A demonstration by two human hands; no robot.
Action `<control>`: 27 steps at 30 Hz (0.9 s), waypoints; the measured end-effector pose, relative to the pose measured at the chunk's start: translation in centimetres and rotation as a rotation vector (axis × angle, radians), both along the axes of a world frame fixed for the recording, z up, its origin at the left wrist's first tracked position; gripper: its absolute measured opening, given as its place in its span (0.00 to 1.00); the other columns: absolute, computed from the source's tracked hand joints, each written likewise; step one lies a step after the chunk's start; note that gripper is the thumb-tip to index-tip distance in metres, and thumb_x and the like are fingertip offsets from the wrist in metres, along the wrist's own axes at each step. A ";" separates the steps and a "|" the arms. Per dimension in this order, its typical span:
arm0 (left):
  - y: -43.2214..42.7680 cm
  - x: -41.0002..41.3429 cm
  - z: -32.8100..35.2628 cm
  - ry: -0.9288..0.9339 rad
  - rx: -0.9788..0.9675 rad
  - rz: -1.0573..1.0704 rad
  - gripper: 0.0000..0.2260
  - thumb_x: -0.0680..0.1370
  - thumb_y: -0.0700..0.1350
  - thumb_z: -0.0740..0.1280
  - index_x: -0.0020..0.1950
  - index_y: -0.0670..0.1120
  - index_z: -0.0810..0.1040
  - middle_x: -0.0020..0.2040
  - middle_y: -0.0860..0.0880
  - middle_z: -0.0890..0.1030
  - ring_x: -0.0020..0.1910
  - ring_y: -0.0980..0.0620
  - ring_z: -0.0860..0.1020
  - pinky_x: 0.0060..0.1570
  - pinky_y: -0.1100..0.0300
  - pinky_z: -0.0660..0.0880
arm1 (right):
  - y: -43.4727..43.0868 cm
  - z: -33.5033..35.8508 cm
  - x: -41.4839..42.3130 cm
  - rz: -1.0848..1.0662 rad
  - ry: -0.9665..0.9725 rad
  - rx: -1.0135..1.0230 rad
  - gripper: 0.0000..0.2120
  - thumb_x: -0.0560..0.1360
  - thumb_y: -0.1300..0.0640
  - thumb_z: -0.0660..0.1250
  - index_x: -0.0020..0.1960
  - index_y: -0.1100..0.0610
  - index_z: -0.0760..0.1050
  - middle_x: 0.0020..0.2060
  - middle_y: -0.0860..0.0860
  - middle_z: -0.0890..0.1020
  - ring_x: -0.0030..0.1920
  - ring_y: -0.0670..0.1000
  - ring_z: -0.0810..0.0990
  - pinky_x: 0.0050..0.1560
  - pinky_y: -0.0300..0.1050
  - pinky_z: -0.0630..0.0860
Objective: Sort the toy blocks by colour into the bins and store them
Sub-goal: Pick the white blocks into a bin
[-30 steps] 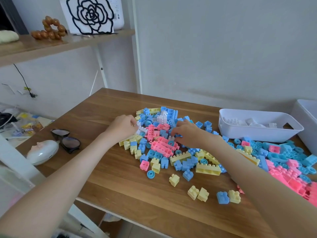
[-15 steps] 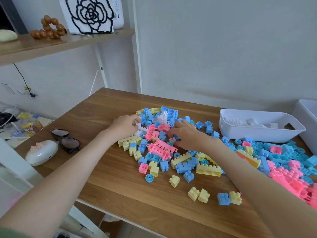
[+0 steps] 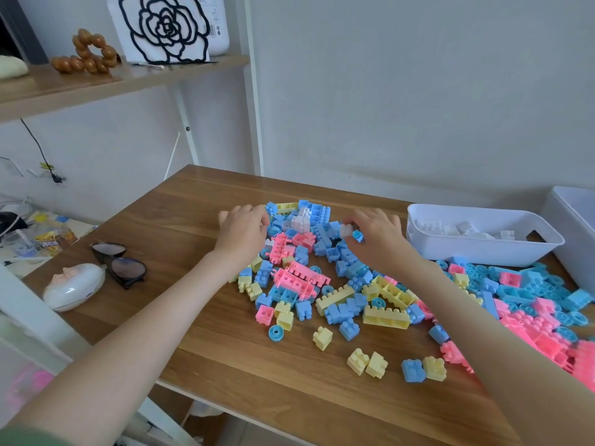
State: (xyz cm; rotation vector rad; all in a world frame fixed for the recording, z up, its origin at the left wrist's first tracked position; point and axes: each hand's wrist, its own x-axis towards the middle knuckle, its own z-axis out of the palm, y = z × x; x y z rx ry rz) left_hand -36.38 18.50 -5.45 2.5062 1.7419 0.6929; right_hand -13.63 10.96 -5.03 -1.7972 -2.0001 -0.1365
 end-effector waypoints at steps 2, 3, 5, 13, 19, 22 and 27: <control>-1.1 1.1 0.6 -0.018 0.119 -0.075 0.07 0.80 0.41 0.59 0.54 0.48 0.75 0.51 0.52 0.77 0.54 0.51 0.72 0.54 0.58 0.59 | -0.6 0.5 1.3 -0.088 0.082 0.125 0.06 0.77 0.57 0.59 0.51 0.56 0.74 0.46 0.48 0.77 0.52 0.53 0.72 0.49 0.43 0.55; -1.7 2.0 1.0 -0.041 0.153 -0.124 0.07 0.80 0.42 0.59 0.56 0.48 0.74 0.52 0.53 0.76 0.55 0.52 0.71 0.54 0.59 0.58 | -0.9 0.8 2.2 -0.143 0.117 0.153 0.07 0.77 0.56 0.59 0.50 0.56 0.74 0.45 0.48 0.77 0.51 0.53 0.72 0.49 0.44 0.56; -2.5 4.1 2.1 -0.114 0.159 -0.258 0.09 0.80 0.41 0.61 0.60 0.48 0.74 0.53 0.54 0.76 0.56 0.53 0.71 0.54 0.62 0.57 | -1.5 1.4 4.6 -0.256 0.161 0.178 0.08 0.77 0.56 0.60 0.51 0.58 0.75 0.46 0.51 0.78 0.52 0.55 0.72 0.50 0.47 0.59; -4.6 17.8 5.0 -0.445 -0.147 -0.553 0.12 0.78 0.40 0.64 0.61 0.44 0.75 0.47 0.50 0.79 0.47 0.52 0.76 0.51 0.59 0.72 | -5.3 3.1 15.2 -0.581 0.251 0.159 0.08 0.75 0.59 0.63 0.53 0.61 0.75 0.47 0.56 0.80 0.52 0.60 0.74 0.55 0.56 0.70; -5.2 24.8 5.0 -0.406 -0.217 -0.616 0.09 0.78 0.39 0.63 0.58 0.42 0.76 0.52 0.47 0.79 0.48 0.51 0.75 0.46 0.62 0.70 | -6.8 3.1 19.0 -0.682 0.334 0.028 0.10 0.76 0.56 0.60 0.49 0.61 0.76 0.43 0.57 0.80 0.46 0.60 0.75 0.47 0.49 0.69; -5.0 25.7 4.0 -0.257 -0.256 -0.654 0.12 0.79 0.39 0.62 0.62 0.44 0.75 0.58 0.47 0.77 0.54 0.50 0.75 0.49 0.65 0.68 | -7.4 3.6 19.6 -0.622 0.330 -0.041 0.13 0.76 0.54 0.63 0.56 0.59 0.77 0.50 0.56 0.81 0.52 0.57 0.76 0.52 0.47 0.70; -4.3 23.8 3.1 -0.180 -0.238 -0.627 0.12 0.80 0.40 0.59 0.63 0.47 0.75 0.62 0.47 0.71 0.64 0.50 0.67 0.59 0.61 0.63 | -7.5 3.6 18.7 -0.489 0.238 -0.198 0.20 0.77 0.49 0.63 0.68 0.52 0.69 0.67 0.51 0.72 0.65 0.53 0.70 0.68 0.52 0.64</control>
